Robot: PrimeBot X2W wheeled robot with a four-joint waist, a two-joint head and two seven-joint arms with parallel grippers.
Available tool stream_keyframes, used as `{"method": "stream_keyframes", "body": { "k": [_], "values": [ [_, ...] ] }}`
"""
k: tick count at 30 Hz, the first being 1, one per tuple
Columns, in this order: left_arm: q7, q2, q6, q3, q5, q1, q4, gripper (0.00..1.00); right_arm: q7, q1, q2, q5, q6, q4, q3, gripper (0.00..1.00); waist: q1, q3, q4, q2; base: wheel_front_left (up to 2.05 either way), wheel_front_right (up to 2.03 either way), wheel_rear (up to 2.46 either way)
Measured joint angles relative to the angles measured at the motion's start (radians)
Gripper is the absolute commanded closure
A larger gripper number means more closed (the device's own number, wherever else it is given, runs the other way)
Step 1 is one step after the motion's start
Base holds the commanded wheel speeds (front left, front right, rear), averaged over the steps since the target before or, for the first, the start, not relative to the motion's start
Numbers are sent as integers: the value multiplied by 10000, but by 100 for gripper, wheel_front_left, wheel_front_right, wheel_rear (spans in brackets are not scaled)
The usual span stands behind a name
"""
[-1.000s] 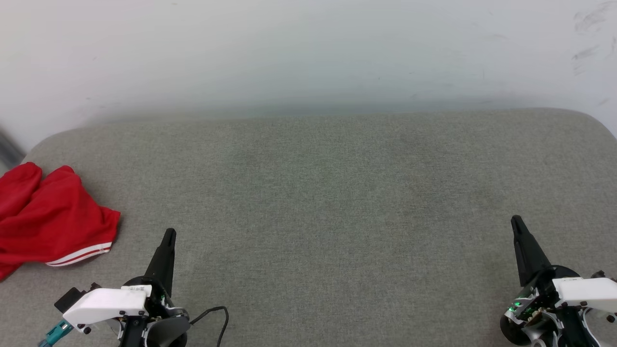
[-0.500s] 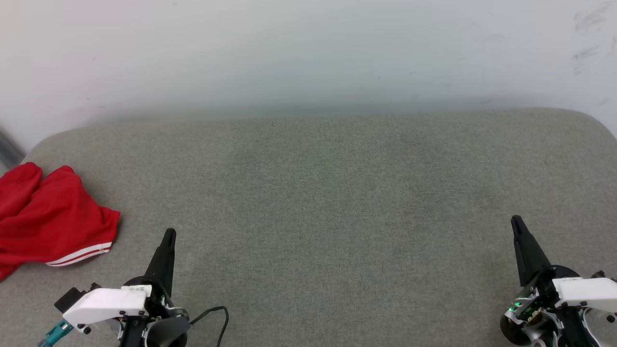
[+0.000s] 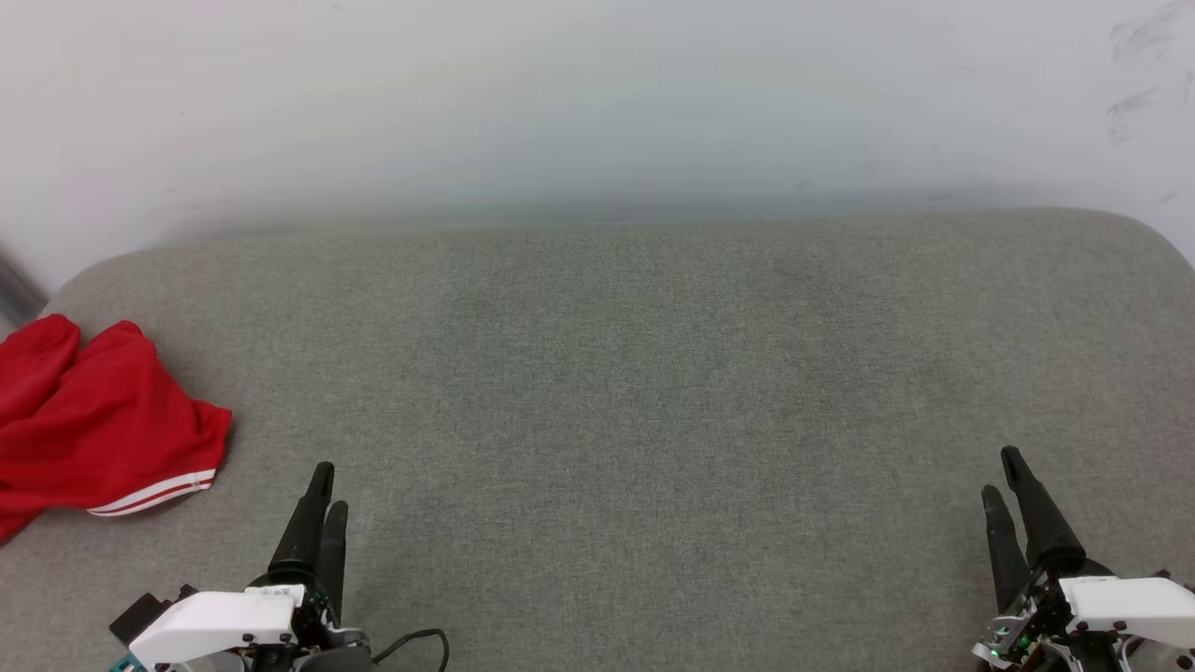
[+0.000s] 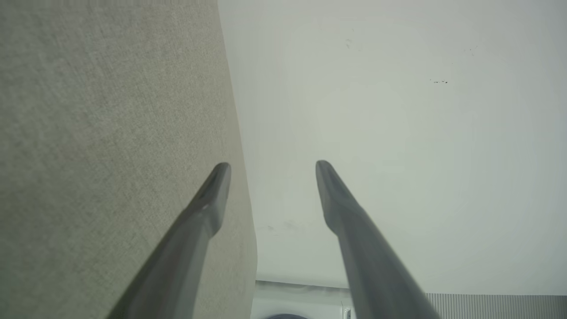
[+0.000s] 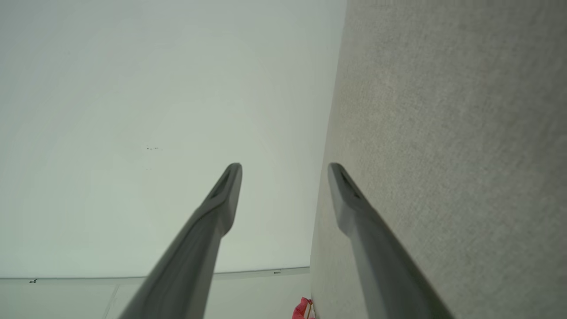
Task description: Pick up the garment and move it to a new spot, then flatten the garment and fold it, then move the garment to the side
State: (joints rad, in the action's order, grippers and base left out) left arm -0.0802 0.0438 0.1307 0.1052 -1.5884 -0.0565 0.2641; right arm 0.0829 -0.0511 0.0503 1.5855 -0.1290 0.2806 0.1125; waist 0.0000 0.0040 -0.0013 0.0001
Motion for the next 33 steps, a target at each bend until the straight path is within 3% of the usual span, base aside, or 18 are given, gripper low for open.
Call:
{"method": "stream_keyframes", "body": {
  "k": [7,22,33],
  "values": [
    [378,2,-102,203,1045,9,-366,0,-387,101,-8,-1331,0,-449,92,0,0,16,-7,-1,0,0,0],
    [984,4,-1147,-100,4303,129,-1469,0,-1007,314,-12,-4759,-2,-1603,-42,0,0,58,-7,0,0,0,0],
    [1377,10,-1622,-470,6404,326,-1812,0,-1398,527,-12,-6836,-2,-2040,-282,0,0,74,-8,-1,0,0,0]
  ]
}}
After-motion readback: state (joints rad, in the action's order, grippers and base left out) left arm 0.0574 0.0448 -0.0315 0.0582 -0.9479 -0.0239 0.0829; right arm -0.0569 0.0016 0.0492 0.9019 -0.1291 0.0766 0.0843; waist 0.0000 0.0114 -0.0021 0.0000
